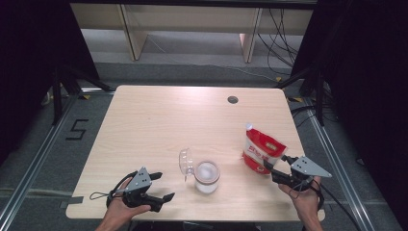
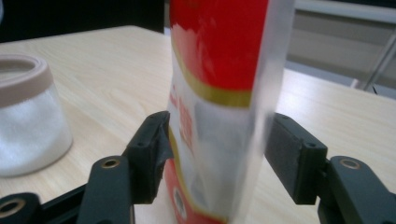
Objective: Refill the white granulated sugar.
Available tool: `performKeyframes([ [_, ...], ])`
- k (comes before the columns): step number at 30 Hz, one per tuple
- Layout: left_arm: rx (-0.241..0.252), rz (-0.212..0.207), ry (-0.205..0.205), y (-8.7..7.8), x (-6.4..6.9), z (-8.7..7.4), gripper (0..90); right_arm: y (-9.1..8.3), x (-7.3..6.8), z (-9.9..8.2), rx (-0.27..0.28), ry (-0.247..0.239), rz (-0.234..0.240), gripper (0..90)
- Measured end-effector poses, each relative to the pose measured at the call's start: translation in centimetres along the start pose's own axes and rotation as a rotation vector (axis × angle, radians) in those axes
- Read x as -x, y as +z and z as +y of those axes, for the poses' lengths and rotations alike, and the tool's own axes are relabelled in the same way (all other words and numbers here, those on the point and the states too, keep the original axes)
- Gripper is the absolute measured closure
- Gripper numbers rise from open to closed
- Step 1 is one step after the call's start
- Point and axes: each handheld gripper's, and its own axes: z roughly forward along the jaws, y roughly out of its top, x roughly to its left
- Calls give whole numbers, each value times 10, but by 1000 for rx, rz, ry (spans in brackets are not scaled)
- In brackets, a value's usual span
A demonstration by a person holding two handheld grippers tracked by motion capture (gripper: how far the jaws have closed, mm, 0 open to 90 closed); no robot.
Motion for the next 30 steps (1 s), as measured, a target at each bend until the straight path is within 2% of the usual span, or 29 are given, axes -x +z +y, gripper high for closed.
performKeyframes([
  [1,0,0,0,0,0,0,155,0,0,0,0,0,0,415],
  [3,0,-2,27,0,-2,1,155,-6,-1,-1,1,-5,4,415],
  [4,0,-2,28,0,-2,1,155,-8,-4,-1,-1,33,11,415],
  [5,0,-2,28,0,-2,1,155,-8,-4,-1,-1,33,11,415],
  [6,0,3,-1,0,0,0,155,-10,-4,-1,-7,8,7,415],
  [7,1,4,-2,0,0,0,155,-12,-7,-2,-21,29,-4,412],
  [8,3,-1,-2,0,-1,0,155,-13,-7,-2,-24,6,2,411],
  [10,7,0,2,0,-1,0,155,-15,-9,-3,-33,11,-1,411],
  [14,7,9,-6,1,0,0,155,-18,-11,-4,-39,-17,3,400],
  [16,-13,11,12,0,-2,0,155,-19,-12,-4,-54,-7,-5,396],
  [17,4,1,-6,1,-1,0,155,-22,-14,-4,-63,-17,-17,390],
  [18,4,1,-6,1,-1,0,155,-22,-14,-4,-63,-17,-17,390],
  [19,7,0,0,0,-2,1,155,-22,-15,-3,-63,-11,-26,382],
  [20,9,-2,-21,0,-2,1,155,-25,-18,-4,-81,13,-28,374],
  [21,9,-2,-21,0,-2,1,155,-25,-18,-4,-81,13,-28,374],
  [23,17,-4,-29,-1,-3,2,155,-26,-16,-6,-79,-3,-21,382],
  [24,19,1,-39,-2,-4,3,155,-28,-18,-7,-96,-9,-7,381],
  [27,27,6,-37,-2,-5,5,155,-30,-19,-7,-106,-11,-18,378],
  [30,38,3,-53,-1,-4,8,155,-33,-20,-9,-99,-35,-20,376],
])
